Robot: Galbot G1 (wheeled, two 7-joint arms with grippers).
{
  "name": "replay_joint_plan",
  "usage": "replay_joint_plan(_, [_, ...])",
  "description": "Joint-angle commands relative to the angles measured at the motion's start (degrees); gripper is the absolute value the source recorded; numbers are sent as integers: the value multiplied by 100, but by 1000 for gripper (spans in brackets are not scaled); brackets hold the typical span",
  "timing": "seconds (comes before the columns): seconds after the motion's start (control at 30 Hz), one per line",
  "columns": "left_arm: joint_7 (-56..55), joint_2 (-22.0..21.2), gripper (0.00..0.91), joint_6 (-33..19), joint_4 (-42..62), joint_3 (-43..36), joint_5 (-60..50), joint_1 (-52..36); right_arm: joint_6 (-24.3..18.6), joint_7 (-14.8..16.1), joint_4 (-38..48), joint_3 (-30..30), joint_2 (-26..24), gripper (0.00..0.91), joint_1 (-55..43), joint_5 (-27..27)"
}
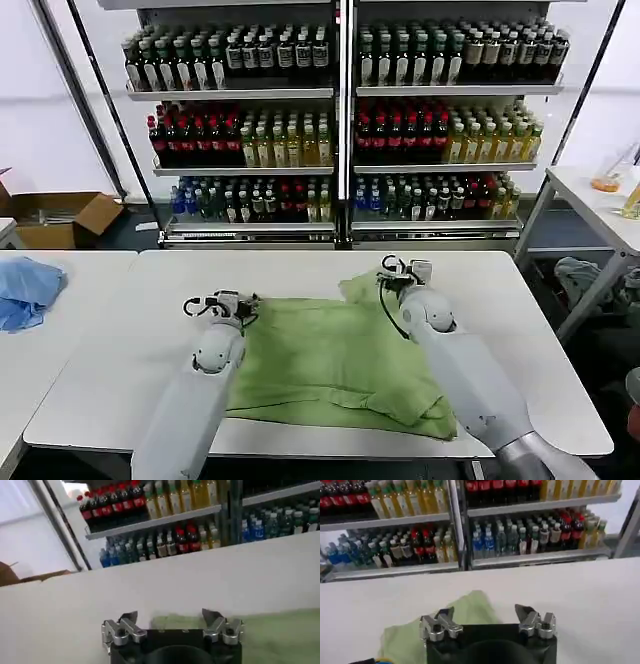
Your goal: Fold and organize the clothes.
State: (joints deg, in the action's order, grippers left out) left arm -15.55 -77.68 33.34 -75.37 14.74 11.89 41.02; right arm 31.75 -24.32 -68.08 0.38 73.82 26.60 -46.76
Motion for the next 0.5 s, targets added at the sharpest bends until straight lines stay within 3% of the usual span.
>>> replay_joint_plan(0.03, [-15, 86, 30, 2, -152, 9, 469, 209, 30, 78, 774, -48, 333, 0, -220, -152])
replay_joint_plan(0.5, [-5, 185, 30, -10, -392, 107, 738, 380, 46, 67, 936, 53, 461, 0, -225, -95])
